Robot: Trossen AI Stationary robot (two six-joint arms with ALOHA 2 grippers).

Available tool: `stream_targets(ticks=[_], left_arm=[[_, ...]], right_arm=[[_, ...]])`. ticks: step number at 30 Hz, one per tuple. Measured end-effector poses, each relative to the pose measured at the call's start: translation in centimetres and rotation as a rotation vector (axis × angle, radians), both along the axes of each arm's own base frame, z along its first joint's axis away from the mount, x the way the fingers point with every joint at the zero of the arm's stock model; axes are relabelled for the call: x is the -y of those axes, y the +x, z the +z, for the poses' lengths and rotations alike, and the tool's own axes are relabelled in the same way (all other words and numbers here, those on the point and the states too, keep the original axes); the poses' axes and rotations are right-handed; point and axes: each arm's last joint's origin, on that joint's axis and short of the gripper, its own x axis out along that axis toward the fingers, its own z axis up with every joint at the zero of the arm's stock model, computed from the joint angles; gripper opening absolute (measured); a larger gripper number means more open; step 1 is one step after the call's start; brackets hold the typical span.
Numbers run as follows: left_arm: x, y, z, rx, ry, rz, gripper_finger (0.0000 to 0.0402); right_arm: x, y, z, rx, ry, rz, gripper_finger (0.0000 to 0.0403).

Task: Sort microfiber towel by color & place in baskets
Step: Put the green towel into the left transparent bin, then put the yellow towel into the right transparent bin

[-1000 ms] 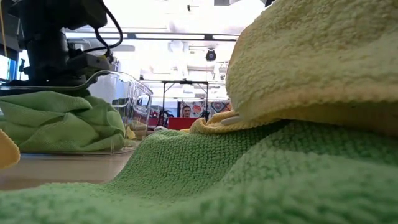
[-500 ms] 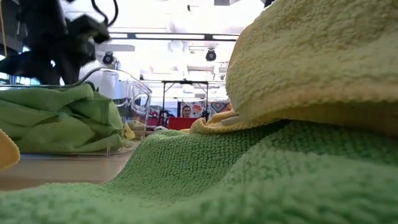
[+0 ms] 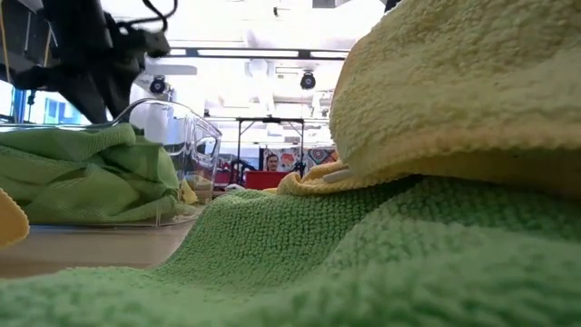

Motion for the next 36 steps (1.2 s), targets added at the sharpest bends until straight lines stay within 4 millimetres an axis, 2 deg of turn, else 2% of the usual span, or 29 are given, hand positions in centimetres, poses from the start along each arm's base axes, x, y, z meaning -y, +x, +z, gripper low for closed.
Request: stream_targets(ticks=[6,13,17,20,24,31,36], left_arm=[[0.6,1.9,-2.9,-0.138,-0.011,0.016,0.0106],[1.1,3.5,-5.8,-0.223,-0.021,0.025,0.0106],[1.3,4.0,-6.5,-0.232,-0.03,0.008,0.0106],[1.4,4.0,-5.6,-0.2,-0.042,0.003,0.0106],[1.3,3.5,-3.1,-0.147,-0.05,-0.015,0.0106],[0.5,0.8,1.9,-0.082,-0.013,-0.067,0.0106],[0.0,-1.0,4.1,-0.024,0.045,-0.274,0.0106]], right_arm=[[0.0,0.0,0.0,-0.011,-0.005,0.016,0.0131],[0.0,0.0,0.0,-0.016,-0.012,0.026,0.0131],[0.0,0.0,0.0,-0.016,-0.012,0.026,0.0131],[-0.1,0.0,0.0,-0.02,-0.005,0.033,0.0131],[-0.1,0.0,0.0,-0.023,-0.007,0.037,0.0131],[0.3,0.2,0.0,-0.015,0.003,0.018,0.0131],[1.5,1.6,-0.3,0.024,0.045,-0.03,0.0131]])
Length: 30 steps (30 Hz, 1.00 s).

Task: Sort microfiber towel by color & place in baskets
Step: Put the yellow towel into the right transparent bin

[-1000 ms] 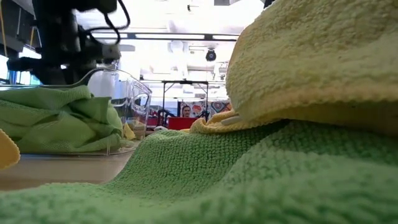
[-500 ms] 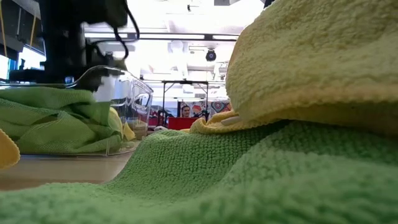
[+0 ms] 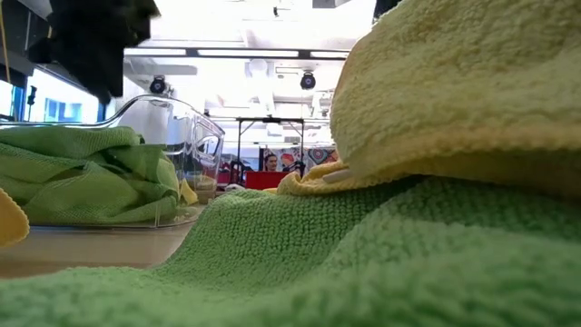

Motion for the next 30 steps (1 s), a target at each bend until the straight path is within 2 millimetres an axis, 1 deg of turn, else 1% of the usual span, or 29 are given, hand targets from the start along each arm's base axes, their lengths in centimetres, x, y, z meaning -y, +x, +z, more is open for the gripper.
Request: stream_targets(ticks=[4,8,11,14,17,21,24,27,30], left_arm=[[-0.4,-1.2,0.9,-0.014,0.085,-0.241,0.0106],[-0.9,-2.1,1.5,-0.024,0.136,-0.434,0.0106],[-1.4,-2.8,2.1,-0.006,0.171,-0.525,0.0106],[-1.9,-3.8,2.7,0.015,0.213,-0.602,0.0105],[-2.4,-4.9,3.3,0.047,0.244,-0.634,0.0105],[-3.0,-6.5,3.9,0.07,0.282,-0.636,0.0105],[-3.3,-7.4,4.1,0.076,0.305,-0.609,0.0105],[-3.6,-8.3,4.4,0.1,0.318,-0.59,0.0105],[-3.8,-8.9,4.6,0.125,0.328,-0.58,0.0105]], right_arm=[[1.2,2.4,-1.4,0.009,0.025,-0.035,0.0131],[2.7,5.0,-3.4,-0.02,0.067,-0.012,0.0131],[4.5,6.7,-4.5,-0.003,0.099,-0.014,0.0131],[6.9,8.0,-5.4,0.002,0.134,-0.01,0.0131],[9.6,8.7,-6.4,-0.007,0.183,-0.024,0.0135],[13.3,9.0,-7.5,-0.014,0.193,-0.072,0.016],[15.7,9.0,-8.4,-0.021,0.197,-0.126,0.019],[17.9,9.0,-9.1,-0.017,0.198,-0.134,0.0226],[19.8,9.2,-10.4,-0.033,0.181,-0.145,0.026]])
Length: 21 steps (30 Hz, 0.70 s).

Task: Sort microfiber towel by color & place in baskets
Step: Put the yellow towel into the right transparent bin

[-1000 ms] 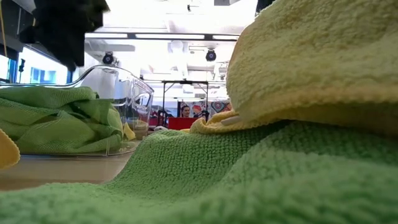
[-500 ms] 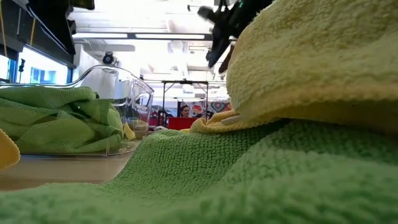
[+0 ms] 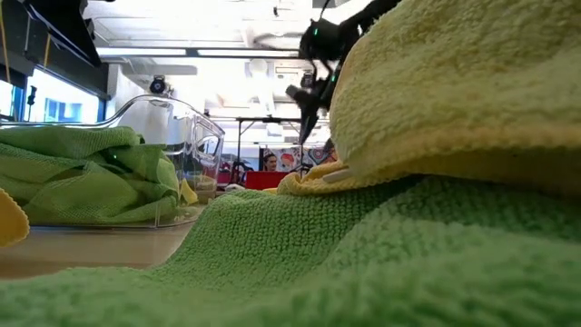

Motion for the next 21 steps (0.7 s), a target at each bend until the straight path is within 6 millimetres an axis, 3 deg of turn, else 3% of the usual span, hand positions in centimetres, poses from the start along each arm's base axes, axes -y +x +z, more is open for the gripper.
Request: stream_targets(ticks=[5,13,17,21], left_arm=[[-0.2,-0.6,0.2,0.027,0.012,-0.005,0.0105],[-0.3,-0.8,0.3,0.04,0.012,0.008,0.0105],[-0.3,-0.8,0.3,0.04,0.012,0.008,0.0105],[-0.3,-0.8,0.3,0.042,0.008,0.014,0.0105]], right_arm=[[1.7,0.9,-4.1,-0.077,0.056,0.01,0.0287],[1.7,2.2,-9.2,-0.289,0.23,0.023,0.0288],[1.3,2.8,-10.8,-0.399,0.277,0.03,0.0285],[0.4,3.3,-11.2,-0.427,0.261,0.057,0.0253]])
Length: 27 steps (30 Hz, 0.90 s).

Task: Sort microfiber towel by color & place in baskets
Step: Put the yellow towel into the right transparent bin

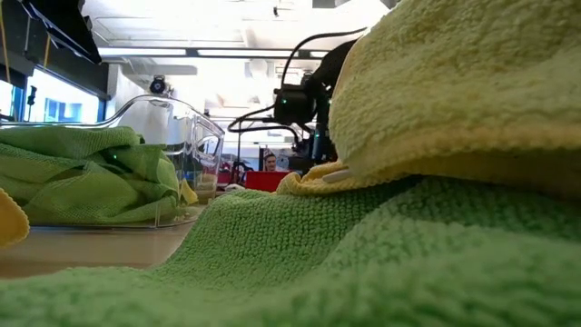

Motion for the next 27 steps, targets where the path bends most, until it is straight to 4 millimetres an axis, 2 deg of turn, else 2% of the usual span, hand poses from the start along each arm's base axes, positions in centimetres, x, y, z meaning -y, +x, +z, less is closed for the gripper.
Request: stream_targets(ticks=[3,7,10,11,15,19,23,27], left_arm=[[0.0,0.0,0.0,0.001,-0.002,0.002,0.0105],[0.0,0.0,0.0,0.0,-0.001,0.002,0.0105],[0.0,0.0,0.0,0.0,-0.003,0.001,0.0105],[0.0,0.0,0.0,0.0,-0.007,-0.003,0.0105],[0.1,0.0,0.0,-0.005,-0.014,-0.026,0.0105],[0.1,0.0,0.0,-0.025,0.048,-0.092,0.0105],[0.0,0.1,0.0,-0.035,0.077,-0.11,0.0105],[0.0,0.1,0.0,-0.036,0.078,-0.109,0.0105]], right_arm=[[-0.4,0.3,0.1,-0.005,-0.016,0.016,0.0203],[-0.4,0.7,0.5,-0.002,0.012,0.048,0.0107],[-0.4,1.0,1.5,-0.009,0.058,0.139,0.003],[-0.3,1.1,2.0,-0.018,0.072,0.163,0.0018],[-0.3,1.4,4.4,-0.089,0.09,0.196,0.0025],[-1.1,2.3,9.3,-0.055,-0.019,0.258,0.001],[-3.5,2.3,13.8,-0.036,-0.126,0.322,0.0007],[-6.8,0.6,18.9,-0.006,-0.194,0.329,0.0005]])
